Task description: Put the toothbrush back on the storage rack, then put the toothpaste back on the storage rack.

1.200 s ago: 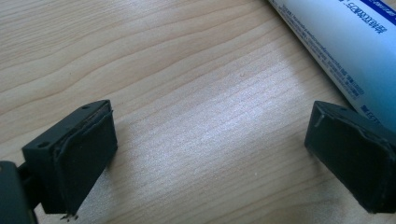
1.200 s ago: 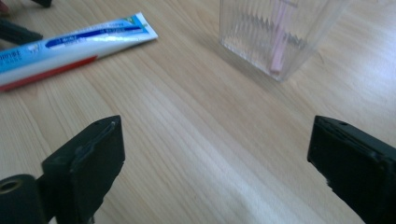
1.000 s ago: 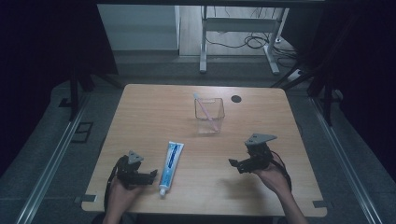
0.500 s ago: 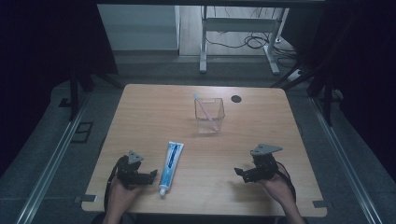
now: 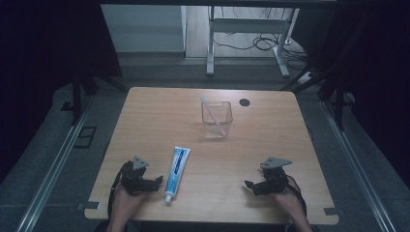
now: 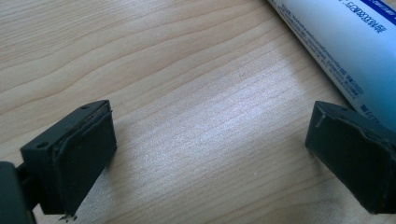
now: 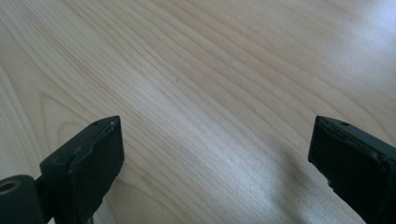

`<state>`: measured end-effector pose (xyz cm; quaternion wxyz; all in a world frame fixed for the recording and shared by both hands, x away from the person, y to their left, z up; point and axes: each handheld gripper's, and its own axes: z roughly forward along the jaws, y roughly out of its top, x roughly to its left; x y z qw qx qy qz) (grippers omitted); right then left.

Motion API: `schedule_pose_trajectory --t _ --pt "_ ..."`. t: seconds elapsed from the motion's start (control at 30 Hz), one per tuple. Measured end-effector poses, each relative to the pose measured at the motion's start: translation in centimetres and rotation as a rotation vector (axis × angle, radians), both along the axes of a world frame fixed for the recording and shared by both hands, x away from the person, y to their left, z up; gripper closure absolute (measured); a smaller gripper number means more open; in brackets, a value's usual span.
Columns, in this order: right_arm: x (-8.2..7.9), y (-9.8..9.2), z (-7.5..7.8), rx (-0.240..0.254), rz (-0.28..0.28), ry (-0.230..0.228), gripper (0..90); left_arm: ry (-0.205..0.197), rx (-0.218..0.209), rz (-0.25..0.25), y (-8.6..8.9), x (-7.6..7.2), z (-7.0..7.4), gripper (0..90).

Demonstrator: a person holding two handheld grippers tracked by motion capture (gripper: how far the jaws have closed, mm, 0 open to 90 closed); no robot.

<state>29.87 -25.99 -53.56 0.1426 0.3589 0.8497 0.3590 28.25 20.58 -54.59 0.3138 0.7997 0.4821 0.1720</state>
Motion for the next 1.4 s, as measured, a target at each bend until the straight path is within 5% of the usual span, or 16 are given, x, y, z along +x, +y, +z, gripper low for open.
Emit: schedule_pose_trajectory --t 0.4,0.73,1.0,1.4 --pt "0.2 -0.4 -0.8 -0.010 -0.005 -0.006 4.3 0.003 0.005 -0.021 -0.3 -0.2 0.6 14.0" --pt "0.2 -0.5 -0.8 -0.009 -0.010 -0.009 5.8 -0.037 -0.062 -0.040 -0.5 -0.8 2.6 35.9" --pt "0.2 -0.5 -0.7 -0.008 -0.016 -0.013 7.3 -0.051 -0.082 -0.106 -1.8 -1.0 4.2 53.9" --pt "0.2 -0.6 -0.7 -0.005 -0.025 -0.017 9.2 -0.009 -0.103 -0.236 -5.5 -1.6 5.0 79.9"
